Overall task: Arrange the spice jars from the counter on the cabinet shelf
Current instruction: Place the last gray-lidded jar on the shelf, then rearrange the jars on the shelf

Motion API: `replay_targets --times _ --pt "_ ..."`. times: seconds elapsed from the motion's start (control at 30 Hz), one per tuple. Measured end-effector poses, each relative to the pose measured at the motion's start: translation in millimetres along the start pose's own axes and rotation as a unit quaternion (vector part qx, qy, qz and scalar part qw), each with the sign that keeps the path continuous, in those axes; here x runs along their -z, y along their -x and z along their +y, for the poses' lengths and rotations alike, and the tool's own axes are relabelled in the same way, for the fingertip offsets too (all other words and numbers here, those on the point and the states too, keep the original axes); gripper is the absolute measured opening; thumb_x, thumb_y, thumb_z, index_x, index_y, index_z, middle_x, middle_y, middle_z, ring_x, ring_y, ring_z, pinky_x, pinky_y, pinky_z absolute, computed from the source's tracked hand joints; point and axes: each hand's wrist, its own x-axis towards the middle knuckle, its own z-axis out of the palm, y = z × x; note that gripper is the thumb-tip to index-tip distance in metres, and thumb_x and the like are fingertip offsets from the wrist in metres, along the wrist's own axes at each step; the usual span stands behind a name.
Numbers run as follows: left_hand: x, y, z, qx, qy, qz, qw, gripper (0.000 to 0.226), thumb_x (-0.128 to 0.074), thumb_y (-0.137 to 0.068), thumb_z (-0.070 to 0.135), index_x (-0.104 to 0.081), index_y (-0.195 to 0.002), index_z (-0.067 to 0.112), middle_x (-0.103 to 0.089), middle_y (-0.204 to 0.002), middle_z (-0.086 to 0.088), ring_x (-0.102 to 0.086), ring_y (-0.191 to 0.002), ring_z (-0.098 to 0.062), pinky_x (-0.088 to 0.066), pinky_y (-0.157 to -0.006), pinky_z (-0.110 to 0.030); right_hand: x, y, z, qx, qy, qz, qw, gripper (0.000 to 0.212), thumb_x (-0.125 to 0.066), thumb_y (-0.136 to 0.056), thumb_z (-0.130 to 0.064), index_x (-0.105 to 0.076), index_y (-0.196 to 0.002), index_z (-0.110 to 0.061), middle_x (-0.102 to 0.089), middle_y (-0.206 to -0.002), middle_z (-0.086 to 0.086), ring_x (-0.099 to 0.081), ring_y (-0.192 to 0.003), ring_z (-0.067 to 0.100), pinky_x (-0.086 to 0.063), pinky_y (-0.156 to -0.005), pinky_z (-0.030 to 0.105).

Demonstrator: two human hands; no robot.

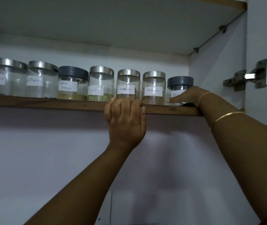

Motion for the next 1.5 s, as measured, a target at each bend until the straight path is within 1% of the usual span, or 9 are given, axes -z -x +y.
replay_targets --times 0.17,0.37,0.57,0.7,0.8,0.9,1.0,1.37,1.5 --pt "6 -1 1 0.004 0.003 -0.029 1.000 0.028 -0.041 -0.091 0.024 -0.064 -0.088 0.009 -0.060 -0.086 -0.010 -0.044 -0.096 -0.023 -0.025 -0.104 -0.040 3 19 -9 -0.014 0.091 -0.069 0.993 0.026 -0.071 -0.081 -0.012 -0.052 -0.098 -0.007 -0.056 -0.091 0.013 -0.053 -0.098 0.028 -0.044 -0.093 0.038" --pt "20 -5 5 0.022 0.002 -0.094 0.995 0.028 -0.041 -0.092 0.024 -0.063 -0.088 0.008 -0.060 -0.087 -0.010 -0.050 -0.093 -0.026 -0.028 -0.103 -0.040 7 45 -20 -0.031 0.133 -0.080 0.987 0.027 -0.066 -0.085 -0.013 -0.049 -0.105 -0.008 -0.055 -0.122 0.020 -0.053 -0.119 0.034 -0.041 -0.105 0.043" --pt "44 -16 12 0.043 0.012 -0.214 0.976 0.025 -0.042 -0.093 0.026 -0.061 -0.097 0.010 -0.059 -0.095 -0.008 -0.054 -0.095 -0.027 -0.033 -0.105 -0.042 3 71 -31 -0.004 0.166 -0.022 0.986 0.021 -0.063 -0.084 -0.009 -0.048 -0.100 -0.006 -0.049 -0.103 0.013 -0.050 -0.097 0.026 -0.044 -0.094 0.036" --pt "61 -31 -5 -0.030 0.048 -0.289 0.956 0.032 -0.039 -0.094 0.029 -0.057 -0.115 0.015 -0.059 -0.105 -0.005 -0.051 -0.100 -0.025 -0.031 -0.100 -0.037 -7 101 -54 0.023 0.255 -0.036 0.966 0.002 -0.050 -0.093 -0.008 -0.050 -0.093 -0.006 -0.048 -0.093 0.011 -0.046 -0.093 0.023 -0.039 -0.079 0.030" --pt "70 -45 -23 -0.082 0.074 -0.323 0.940 0.034 -0.036 -0.095 0.029 -0.054 -0.122 0.018 -0.062 -0.110 -0.003 -0.054 -0.101 -0.022 -0.032 -0.093 -0.034 -19 119 -83 0.047 0.293 -0.064 0.953 0.014 -0.051 -0.094 -0.013 -0.055 -0.106 -0.006 -0.050 -0.106 0.016 -0.047 -0.082 0.022 -0.043 -0.075 0.033" --pt "81 -63 -42 -0.062 0.091 -0.304 0.946 0.028 -0.039 -0.094 0.024 -0.058 -0.110 0.014 -0.061 -0.103 -0.005 -0.057 -0.090 -0.024 -0.035 -0.081 -0.033 -37 135 -117 0.060 0.270 -0.091 0.957 0.011 -0.055 -0.093 -0.017 -0.050 -0.095 -0.007 -0.051 -0.092 0.013 -0.049 -0.080 0.024 -0.046 -0.075 0.033" --pt "94 -82 -80 -0.035 0.105 -0.281 0.953 0.029 -0.042 -0.091 0.020 -0.056 -0.115 0.013 -0.060 -0.109 -0.007 -0.057 -0.090 -0.025 -0.039 -0.080 -0.035 -62 148 -153 0.096 0.231 -0.060 0.966 0.013 -0.059 -0.090 -0.017 -0.052 -0.085 -0.007 -0.046 -0.070 0.005 -0.048 -0.066 0.020 -0.043 -0.062 0.028" --pt "150 -136 -270 -0.076 -0.018 -0.297 0.952 0.032 -0.043 -0.088 0.010 -0.054 -0.118 0.010 -0.056 -0.115 -0.011 -0.054 -0.092 -0.029 -0.042 -0.078 -0.038 -168 174 -280 0.227 0.173 0.061 0.957 0.033 -0.058 -0.082 -0.015 -0.041 -0.055 -0.008 -0.041 -0.057 0.006 -0.038 -0.052 0.018 -0.026 -0.046 0.024" --pt "164 -152 -345 -0.096 -0.061 -0.323 0.940 0.039 -0.049 -0.084 0.004 -0.053 -0.122 0.014 -0.047 -0.132 -0.010 -0.049 -0.109 -0.028 -0.039 -0.083 -0.036 -206 177 -315 0.273 0.154 0.068 0.947 0.030 -0.061 -0.083 -0.018 -0.066 -0.089 0.010 -0.067 -0.089 0.025 -0.059 -0.074 0.032 -0.047 -0.062 0.031"
